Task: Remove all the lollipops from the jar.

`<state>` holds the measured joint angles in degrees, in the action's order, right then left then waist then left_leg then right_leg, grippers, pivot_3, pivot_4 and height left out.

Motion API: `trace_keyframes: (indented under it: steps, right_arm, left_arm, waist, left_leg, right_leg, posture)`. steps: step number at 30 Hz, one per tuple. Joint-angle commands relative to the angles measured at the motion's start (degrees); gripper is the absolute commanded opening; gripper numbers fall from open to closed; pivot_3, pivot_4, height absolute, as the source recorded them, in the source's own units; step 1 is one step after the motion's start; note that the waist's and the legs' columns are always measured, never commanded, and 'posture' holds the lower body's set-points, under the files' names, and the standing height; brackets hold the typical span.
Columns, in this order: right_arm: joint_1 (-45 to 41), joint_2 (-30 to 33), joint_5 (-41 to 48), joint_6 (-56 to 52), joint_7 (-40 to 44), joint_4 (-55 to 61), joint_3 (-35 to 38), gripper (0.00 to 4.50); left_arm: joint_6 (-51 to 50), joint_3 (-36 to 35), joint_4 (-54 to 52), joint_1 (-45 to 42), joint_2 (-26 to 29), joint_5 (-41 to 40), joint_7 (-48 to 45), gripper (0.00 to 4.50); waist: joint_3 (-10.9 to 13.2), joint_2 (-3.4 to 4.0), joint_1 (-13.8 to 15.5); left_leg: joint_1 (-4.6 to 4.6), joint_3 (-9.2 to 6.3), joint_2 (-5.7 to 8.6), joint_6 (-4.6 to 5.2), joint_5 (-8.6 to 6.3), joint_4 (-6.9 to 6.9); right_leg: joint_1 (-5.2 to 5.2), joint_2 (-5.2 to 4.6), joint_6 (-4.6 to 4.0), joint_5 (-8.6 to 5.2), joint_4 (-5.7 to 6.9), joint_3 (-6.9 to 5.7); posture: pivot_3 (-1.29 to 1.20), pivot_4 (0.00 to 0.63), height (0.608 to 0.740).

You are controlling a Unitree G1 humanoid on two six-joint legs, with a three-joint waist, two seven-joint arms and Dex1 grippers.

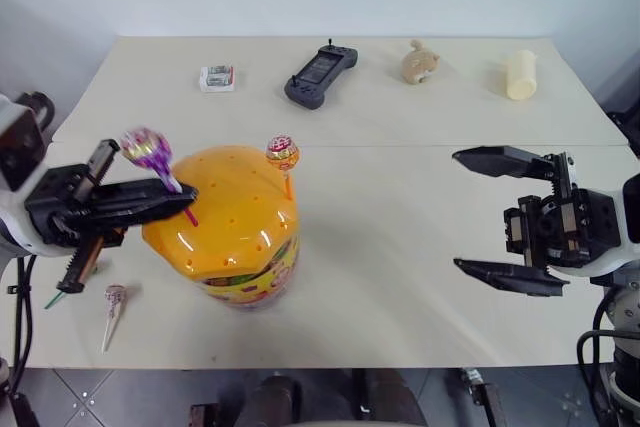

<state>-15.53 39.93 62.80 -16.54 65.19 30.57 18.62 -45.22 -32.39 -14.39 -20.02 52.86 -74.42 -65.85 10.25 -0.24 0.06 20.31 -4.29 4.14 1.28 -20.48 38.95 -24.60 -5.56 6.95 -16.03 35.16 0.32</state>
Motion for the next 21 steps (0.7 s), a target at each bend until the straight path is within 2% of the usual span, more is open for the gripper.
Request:
trace_keyframes:
  steps: [1,4,7,9,11,16,21]
  right_arm:
    - [-0.9,-0.3,1.5,-0.2,-0.3,-0.2,1.3,4.5]
    - [-1.3,-0.4,1.3,-0.2,0.4,-0.8,0.8,4.5]
    - [-1.9,-0.6,-1.1,1.1,3.7,-1.8,-1.1,4.5]
    - [-1.8,-0.8,-3.4,2.2,6.1,-2.3,-2.5,4.5]
    - [-1.7,-0.9,-4.8,2.7,7.2,-3.1,-3.1,4.5]
    - [-1.4,0.4,-8.4,2.7,9.5,-5.3,-3.7,4.5]
    - [-0.4,0.9,-8.2,0.8,8.5,-4.3,-4.1,4.5]
  left_arm:
    - [-2.1,-5.7,4.4,-3.5,0.6,-8.0,8.9,0.03]
    - [-7.5,-10.7,11.9,-2.7,3.6,-13.5,13.8,0.03]
    - [-4.7,-13.8,22.8,8.7,9.7,2.1,8.3,0.03]
    - [4.2,-11.4,29.3,17.8,12.9,14.7,1.1,0.03]
    - [14.0,-7.9,33.3,23.5,13.7,24.3,-4.1,0.03]
    - [26.5,-3.5,43.2,18.6,9.5,35.1,1.2,0.03]
    - [26.8,1.4,47.1,12.7,6.8,41.1,5.9,0.03]
  waist:
    - [0.0,0.0,0.0]
    - [0.0,0.0,-0.2]
    - [0.0,0.04,-0.9]
    - [0.0,0.12,-1.4]
    - [0.0,0.12,-1.4]
    - [0.0,-0.15,0.4]
    - [0.0,-0.16,1.4]
  left_leg:
    - [0.0,-0.01,0.0,0.0,0.0,0.0]
    - [-0.01,-0.02,0.03,0.0,0.0,0.01]
    - [-0.03,0.05,0.02,-0.02,-0.01,-0.09]
    - [-0.11,0.17,0.03,-0.02,0.0,-0.3]
    - [-0.16,0.3,0.06,0.01,0.05,-0.52]
    - [-0.04,0.1,0.02,0.01,0.04,-0.43]
    - [0.01,0.0,0.07,0.06,0.01,-0.37]
  right_leg:
    - [0.01,0.0,0.0,0.0,0.0,-0.01]
    - [-0.01,0.0,0.0,0.0,0.15,0.0]
    - [-0.13,0.07,-0.01,-0.01,0.34,0.06]
    - [-0.21,0.11,-0.06,-0.04,0.36,0.01]
    - [-0.27,0.1,-0.08,-0.04,0.32,-0.05]
    - [-0.15,0.0,-0.07,-0.04,-0.09,0.05]
    - [-0.09,-0.08,-0.04,-0.02,-0.06,-0.01]
  posture:
    - [0.0,0.15,0.74]
    - [0.0,0.15,0.74]
    - [0.0,0.15,0.74]
    - [0.0,0.15,0.74]
    - [0.0,0.15,0.74]
    - [0.0,0.15,0.74]
    - [0.0,0.15,0.74]
